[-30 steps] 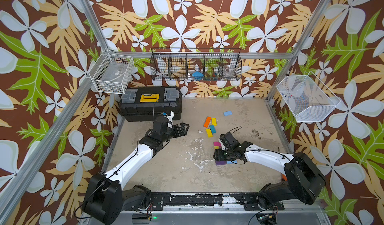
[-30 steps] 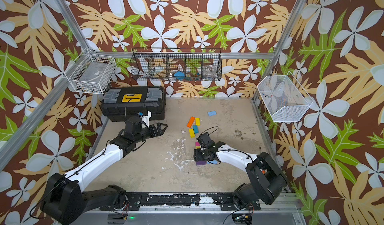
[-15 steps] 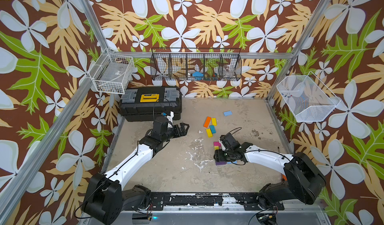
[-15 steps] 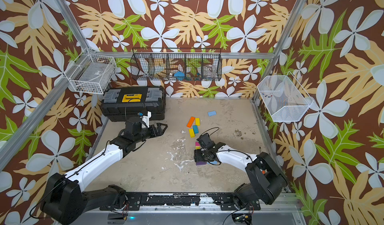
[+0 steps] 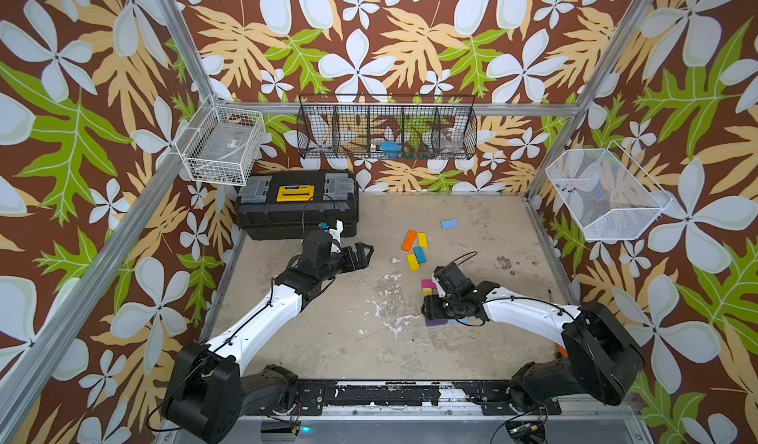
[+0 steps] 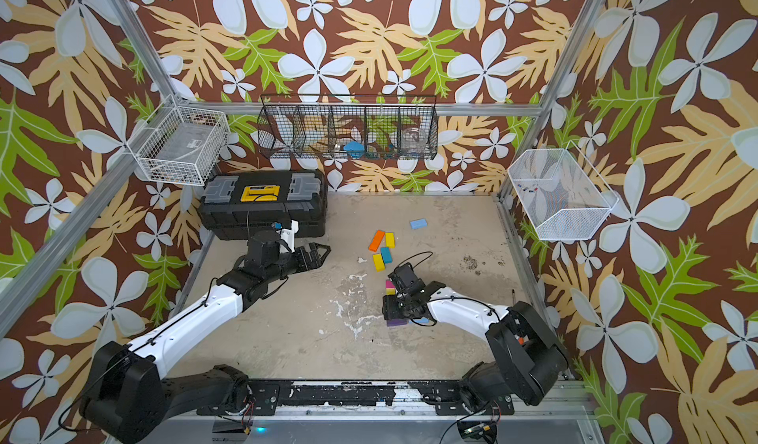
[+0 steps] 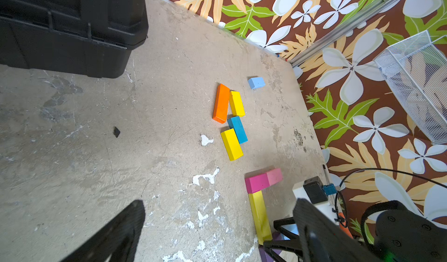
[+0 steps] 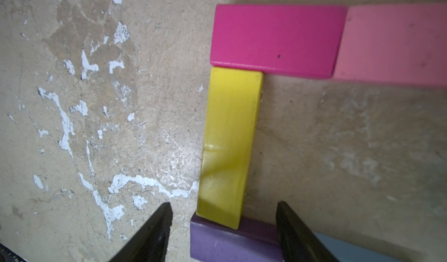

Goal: Assemble the letter c with building blocks
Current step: Assemble the building block at the center of the board.

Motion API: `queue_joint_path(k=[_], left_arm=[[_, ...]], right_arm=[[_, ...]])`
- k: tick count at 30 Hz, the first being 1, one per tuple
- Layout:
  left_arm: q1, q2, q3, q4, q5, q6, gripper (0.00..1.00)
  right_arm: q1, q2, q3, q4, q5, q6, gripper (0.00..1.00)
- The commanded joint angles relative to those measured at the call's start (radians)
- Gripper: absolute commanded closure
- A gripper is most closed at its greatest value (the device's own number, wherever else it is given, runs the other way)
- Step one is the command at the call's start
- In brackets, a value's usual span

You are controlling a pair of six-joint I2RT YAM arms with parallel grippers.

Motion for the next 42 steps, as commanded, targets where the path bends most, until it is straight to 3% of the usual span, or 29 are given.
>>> queue_joint_path(k=[1, 11, 19, 27, 42], left_arm=[[0.002, -0.004, -0.002, 0.022, -0.004, -0.001, 0.0], [0.002, -0.006, -0.004, 0.023, -0.005, -0.001, 0.0], [0.002, -0.007, 0.008, 0.013, -0.005, 0.006, 0.0], [0.002, -0.007, 0.017, 0.009, -0.005, 0.007, 0.0], [0.002, -0.006, 0.016, 0.01, -0.004, 0.003, 0.0]], right_arm=[[0.003, -0.006, -0.003, 0.003, -0.001, 0.008, 0.3], [0.004, -0.013, 0.014, -0.013, 0.012, 0.005, 0.3], [-0.022, -0.023, 0.109, -0.086, 0.096, -0.042, 0.29], [-0.115, -0.02, 0.064, -0.079, 0.085, -0.081, 0.29], [-0.123, -0.039, -0.046, -0.029, 0.037, -0.057, 0.29]])
